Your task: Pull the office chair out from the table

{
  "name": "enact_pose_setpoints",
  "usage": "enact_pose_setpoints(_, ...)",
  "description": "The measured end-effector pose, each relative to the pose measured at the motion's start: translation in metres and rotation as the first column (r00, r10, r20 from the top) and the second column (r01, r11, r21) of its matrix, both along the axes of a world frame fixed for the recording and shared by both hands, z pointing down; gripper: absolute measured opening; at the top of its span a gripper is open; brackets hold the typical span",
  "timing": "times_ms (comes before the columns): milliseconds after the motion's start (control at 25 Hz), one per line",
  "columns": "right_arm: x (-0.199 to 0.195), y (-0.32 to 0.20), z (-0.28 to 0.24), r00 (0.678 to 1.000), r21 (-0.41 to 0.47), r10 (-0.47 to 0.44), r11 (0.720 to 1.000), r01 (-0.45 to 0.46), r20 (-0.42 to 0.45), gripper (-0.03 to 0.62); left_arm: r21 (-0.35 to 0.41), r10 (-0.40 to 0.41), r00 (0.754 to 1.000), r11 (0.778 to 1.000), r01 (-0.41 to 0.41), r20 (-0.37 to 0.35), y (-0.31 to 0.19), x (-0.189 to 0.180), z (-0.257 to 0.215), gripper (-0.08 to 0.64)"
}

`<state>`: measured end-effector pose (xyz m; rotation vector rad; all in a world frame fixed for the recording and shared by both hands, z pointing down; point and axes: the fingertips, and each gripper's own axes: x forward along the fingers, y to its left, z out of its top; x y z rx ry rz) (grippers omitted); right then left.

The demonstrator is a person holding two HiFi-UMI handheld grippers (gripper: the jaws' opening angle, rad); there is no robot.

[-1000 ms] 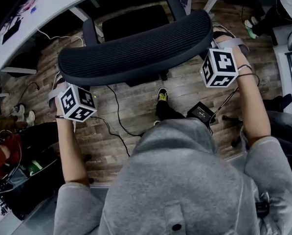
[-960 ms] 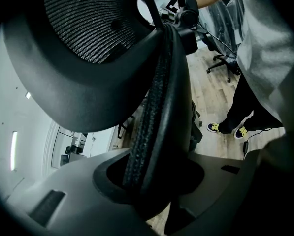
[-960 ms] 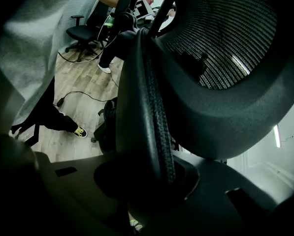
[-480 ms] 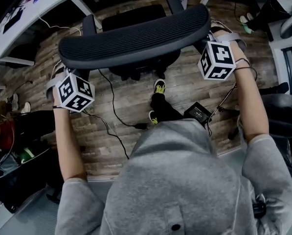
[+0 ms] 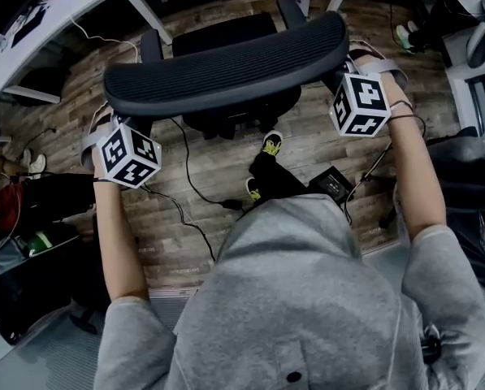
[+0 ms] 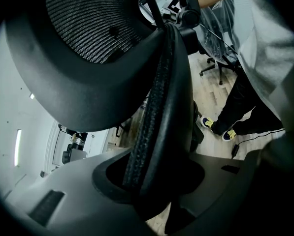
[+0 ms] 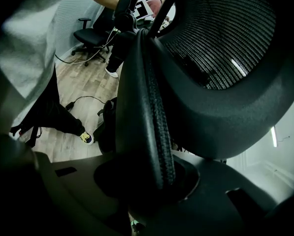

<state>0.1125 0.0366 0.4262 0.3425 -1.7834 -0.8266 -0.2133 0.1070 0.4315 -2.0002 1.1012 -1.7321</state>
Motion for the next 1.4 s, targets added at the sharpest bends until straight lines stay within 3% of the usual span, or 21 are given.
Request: enact_pose_setpoints(1400,0.026,0.115,-0.006,0.996,0.012,-0.077,0.997,0.076,0.035,0.132,0.005,-0.081,0.997,0.997,0.081,-0.017,0.140,0.035,-0.004,0.170)
